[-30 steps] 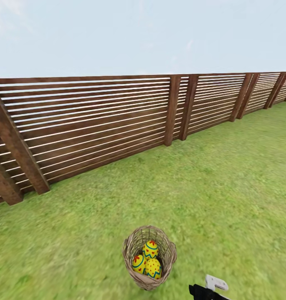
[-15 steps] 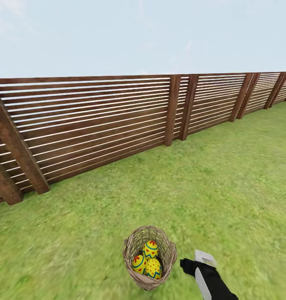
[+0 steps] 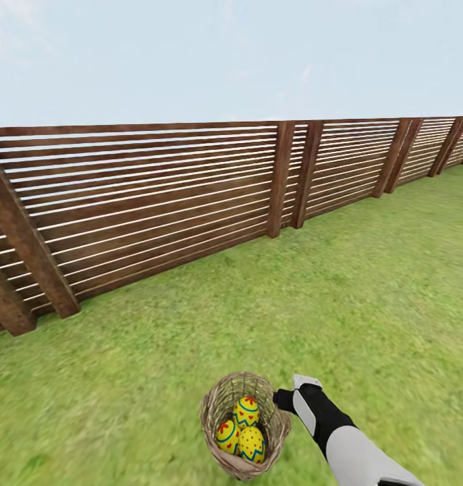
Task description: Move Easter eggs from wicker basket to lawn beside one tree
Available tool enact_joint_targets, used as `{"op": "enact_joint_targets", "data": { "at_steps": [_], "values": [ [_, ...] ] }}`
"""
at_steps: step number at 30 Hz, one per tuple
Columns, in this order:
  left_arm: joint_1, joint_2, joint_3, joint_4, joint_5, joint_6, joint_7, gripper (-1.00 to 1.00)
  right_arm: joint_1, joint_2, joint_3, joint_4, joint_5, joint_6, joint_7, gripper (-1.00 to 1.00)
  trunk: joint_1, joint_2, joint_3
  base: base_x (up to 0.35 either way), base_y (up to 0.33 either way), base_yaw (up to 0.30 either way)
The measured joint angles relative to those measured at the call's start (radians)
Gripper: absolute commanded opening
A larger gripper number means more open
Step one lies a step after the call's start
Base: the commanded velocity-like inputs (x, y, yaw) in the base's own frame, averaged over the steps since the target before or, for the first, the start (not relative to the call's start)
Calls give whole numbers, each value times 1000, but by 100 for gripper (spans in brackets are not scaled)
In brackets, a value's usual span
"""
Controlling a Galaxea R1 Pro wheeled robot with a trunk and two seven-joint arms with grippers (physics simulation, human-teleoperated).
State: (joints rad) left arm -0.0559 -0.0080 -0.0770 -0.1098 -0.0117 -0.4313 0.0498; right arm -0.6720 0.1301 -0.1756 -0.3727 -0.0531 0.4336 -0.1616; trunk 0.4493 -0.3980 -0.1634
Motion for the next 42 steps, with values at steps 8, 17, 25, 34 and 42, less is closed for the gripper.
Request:
{"op": "enact_joint_targets", "data": {
  "at_steps": [8,17,25,34,42],
  "values": [
    [0,0,0,0,0,-1,0,100,-21,-7,-4,32,3,-9,-8,100,0,0,0,23,9,0],
    [-1,0,1,-1,2,2,1,100,-24,-8,-10,46,0,-54,-10,100,0,0,0,3,1,0],
    [-1,1,1,-1,0,5,3,100,-44,-9,-14,78,-1,-95,-10,100,0,0,0,0,0,0],
    [-3,3,1,-2,1,5,8,100,-125,-7,-5,102,3,-53,-72,100,0,0,0,0,0,0],
    [-3,6,3,-7,4,4,5,100,-144,-24,-1,105,5,-38,-90,100,0,0,0,0,0,0]
  ]
}}
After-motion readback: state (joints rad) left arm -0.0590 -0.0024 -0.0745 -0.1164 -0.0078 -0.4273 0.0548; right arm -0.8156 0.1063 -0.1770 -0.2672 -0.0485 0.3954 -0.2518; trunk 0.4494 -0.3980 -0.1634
